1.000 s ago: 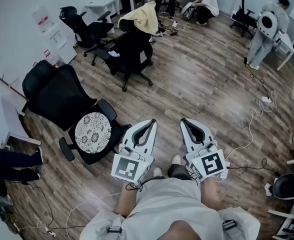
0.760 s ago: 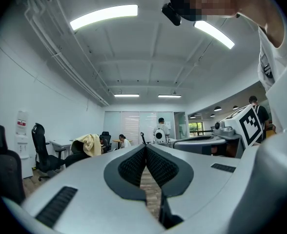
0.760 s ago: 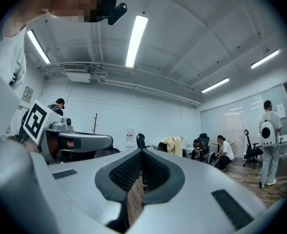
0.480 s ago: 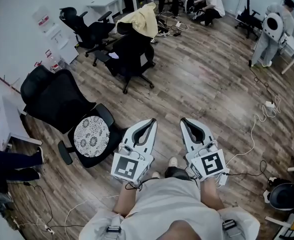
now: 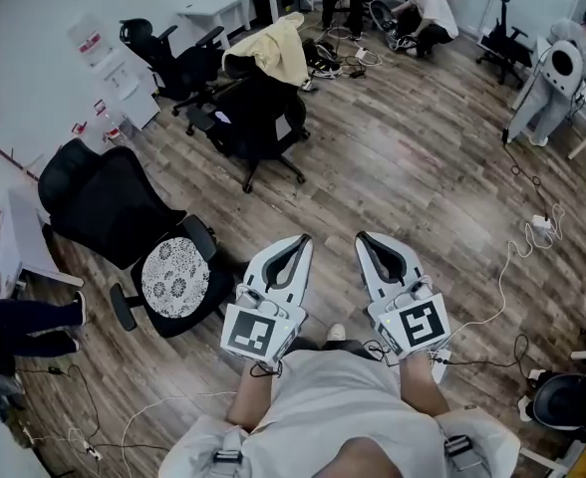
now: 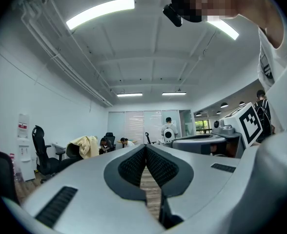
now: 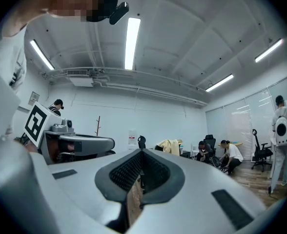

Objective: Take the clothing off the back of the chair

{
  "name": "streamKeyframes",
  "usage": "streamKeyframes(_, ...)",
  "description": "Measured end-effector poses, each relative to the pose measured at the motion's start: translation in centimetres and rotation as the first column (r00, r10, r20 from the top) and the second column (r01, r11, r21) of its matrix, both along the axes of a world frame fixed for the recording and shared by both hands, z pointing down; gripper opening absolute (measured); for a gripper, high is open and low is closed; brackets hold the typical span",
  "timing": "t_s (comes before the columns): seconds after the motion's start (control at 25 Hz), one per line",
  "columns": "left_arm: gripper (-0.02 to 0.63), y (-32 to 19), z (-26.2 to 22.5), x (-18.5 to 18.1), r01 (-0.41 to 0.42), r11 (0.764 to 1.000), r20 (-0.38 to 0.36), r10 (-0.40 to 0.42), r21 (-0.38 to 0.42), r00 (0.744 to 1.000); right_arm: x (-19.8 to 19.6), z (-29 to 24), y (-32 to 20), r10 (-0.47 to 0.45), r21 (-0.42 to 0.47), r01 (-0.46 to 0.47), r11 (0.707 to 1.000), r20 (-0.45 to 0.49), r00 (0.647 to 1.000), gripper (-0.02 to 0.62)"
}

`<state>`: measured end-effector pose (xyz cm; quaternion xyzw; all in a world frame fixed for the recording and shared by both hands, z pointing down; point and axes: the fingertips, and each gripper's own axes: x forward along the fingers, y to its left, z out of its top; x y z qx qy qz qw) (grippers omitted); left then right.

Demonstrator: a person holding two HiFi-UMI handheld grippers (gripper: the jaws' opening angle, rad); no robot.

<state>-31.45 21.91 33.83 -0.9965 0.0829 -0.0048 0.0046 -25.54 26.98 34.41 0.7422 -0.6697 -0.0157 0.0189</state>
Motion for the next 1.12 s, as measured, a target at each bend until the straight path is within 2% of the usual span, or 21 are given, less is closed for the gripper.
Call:
streamKeyframes(0.56,0.018,-1.8,1.0,4.9,-0.001,1.000,0.012,0.001,-0.013,1.000,5.0,0.5,-2.1,-0.003,0.005,0.003,1.000,0.039,0.999,0.021)
streamKeyframes(0.76,0.018,-4.5,2.1,6.5,-0.005,1.000,0.029,0.005,-0.026,1.000,6.7,1.1,-4.6,0.008,-0.001,-0.007,1.000,0.046,0.999,0.021)
streamKeyframes(1.12,0.018,-10.3,2.0,10.9,-0.016,0.999,0.016,0.016,-0.035,1.000,10.8,1.5,-10.0,0.027,-0.009,-0.027,1.000,0.044,0.999,0.021)
